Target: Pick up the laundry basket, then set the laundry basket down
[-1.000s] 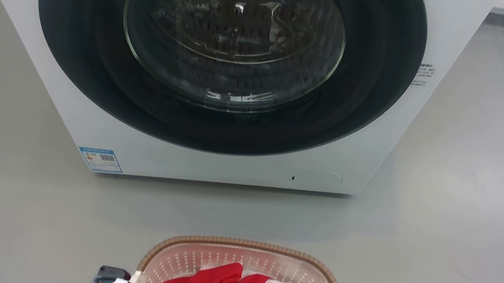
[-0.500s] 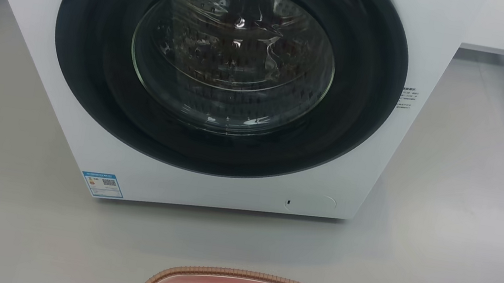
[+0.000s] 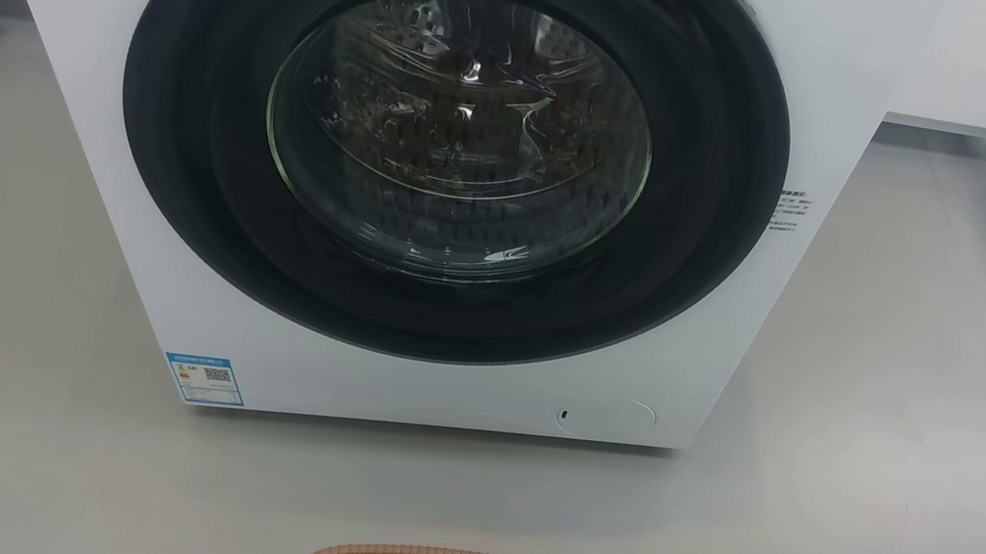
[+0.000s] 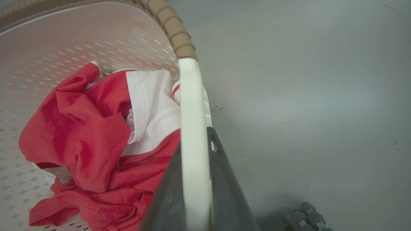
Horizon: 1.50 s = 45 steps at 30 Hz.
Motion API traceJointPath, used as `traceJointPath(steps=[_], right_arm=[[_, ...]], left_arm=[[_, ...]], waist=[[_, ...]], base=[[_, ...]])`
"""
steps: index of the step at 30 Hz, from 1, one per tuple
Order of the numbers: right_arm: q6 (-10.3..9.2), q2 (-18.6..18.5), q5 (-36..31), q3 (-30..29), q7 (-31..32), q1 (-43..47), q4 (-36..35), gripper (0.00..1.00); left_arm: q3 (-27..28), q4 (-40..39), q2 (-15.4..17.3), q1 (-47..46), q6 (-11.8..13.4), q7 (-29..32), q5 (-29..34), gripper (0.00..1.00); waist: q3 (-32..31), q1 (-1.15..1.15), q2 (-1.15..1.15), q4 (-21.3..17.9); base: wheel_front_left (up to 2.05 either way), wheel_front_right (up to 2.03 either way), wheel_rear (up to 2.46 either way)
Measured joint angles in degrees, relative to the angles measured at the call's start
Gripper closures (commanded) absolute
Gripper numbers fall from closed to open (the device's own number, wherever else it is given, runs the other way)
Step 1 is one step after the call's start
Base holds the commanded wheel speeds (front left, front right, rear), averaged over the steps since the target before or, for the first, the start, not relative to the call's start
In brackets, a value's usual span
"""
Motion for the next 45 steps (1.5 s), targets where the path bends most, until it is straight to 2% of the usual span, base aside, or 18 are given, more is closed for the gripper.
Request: traceJointPath(steps=[31,45], right_arm=[[-0.56,-0.1,3.5,3.4,-0.8,-1.1,0.3,1.00],[-0.63,-0.2,3.5,3.9,-2.4,-6.6,1.2,1.00]], left_arm=[[-1.5,-0.1,0.2,-0.1,0.6,0.0,-1.6,1.00],[-1.4,-0.9,0.3,-4.1,1.3,-1.1,-3.0,1.00]], waist=[[1.2,0.00,0.00,-0.1],[6.2,0.00,0.00,-0.4]], base=[[0.00,0.00,0.00],[0.00,0.00,0.00]])
